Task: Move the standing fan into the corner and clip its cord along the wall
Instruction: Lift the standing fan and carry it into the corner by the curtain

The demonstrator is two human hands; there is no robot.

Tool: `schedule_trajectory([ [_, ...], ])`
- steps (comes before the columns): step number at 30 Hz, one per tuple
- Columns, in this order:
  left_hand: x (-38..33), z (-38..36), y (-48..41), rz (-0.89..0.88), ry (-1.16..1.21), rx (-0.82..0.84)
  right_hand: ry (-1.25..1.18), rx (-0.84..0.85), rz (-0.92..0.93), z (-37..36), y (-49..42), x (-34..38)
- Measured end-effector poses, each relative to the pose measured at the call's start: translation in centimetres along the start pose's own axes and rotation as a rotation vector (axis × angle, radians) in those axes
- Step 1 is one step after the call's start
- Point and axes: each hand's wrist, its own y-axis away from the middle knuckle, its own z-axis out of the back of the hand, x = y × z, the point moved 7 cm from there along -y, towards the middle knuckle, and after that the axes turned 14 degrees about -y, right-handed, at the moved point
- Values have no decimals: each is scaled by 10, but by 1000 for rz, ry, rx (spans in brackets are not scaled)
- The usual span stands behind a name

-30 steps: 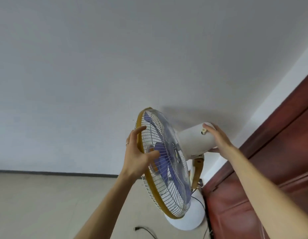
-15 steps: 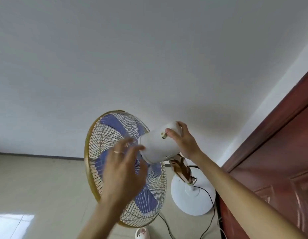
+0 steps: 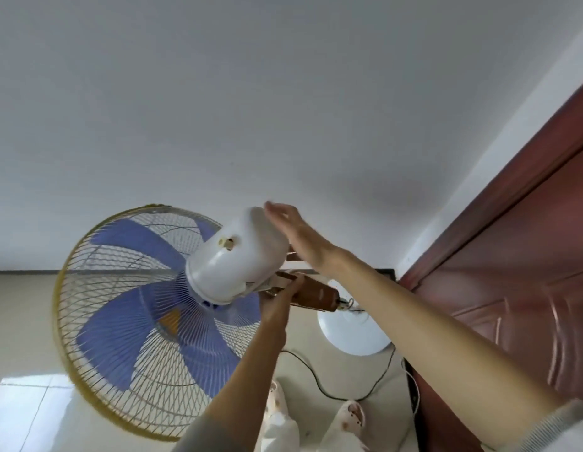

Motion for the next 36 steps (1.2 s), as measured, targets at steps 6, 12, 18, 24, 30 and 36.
schedule_trajectory([
  [6, 9, 7, -18, -84, 94, -17, -341, -486, -263, 123, 3, -125],
  [12, 17, 32, -33, -131, 153, 26, -509, -608, -603, 101, 11, -276],
  [18, 43, 109, -63, -55, 273, -25, -759, -650, -662, 40, -32, -331],
  [24, 52, 207, -123, -8, 297, -8, -742, -786, -754, 2, -85, -377],
  [30, 70, 277, -181, 3, 359, -17, -916, -831, -753, -37, -148, -435],
  [36, 100, 327, -219, 9, 424, -7, -1221, -862, -573, -64, -223, -459],
])
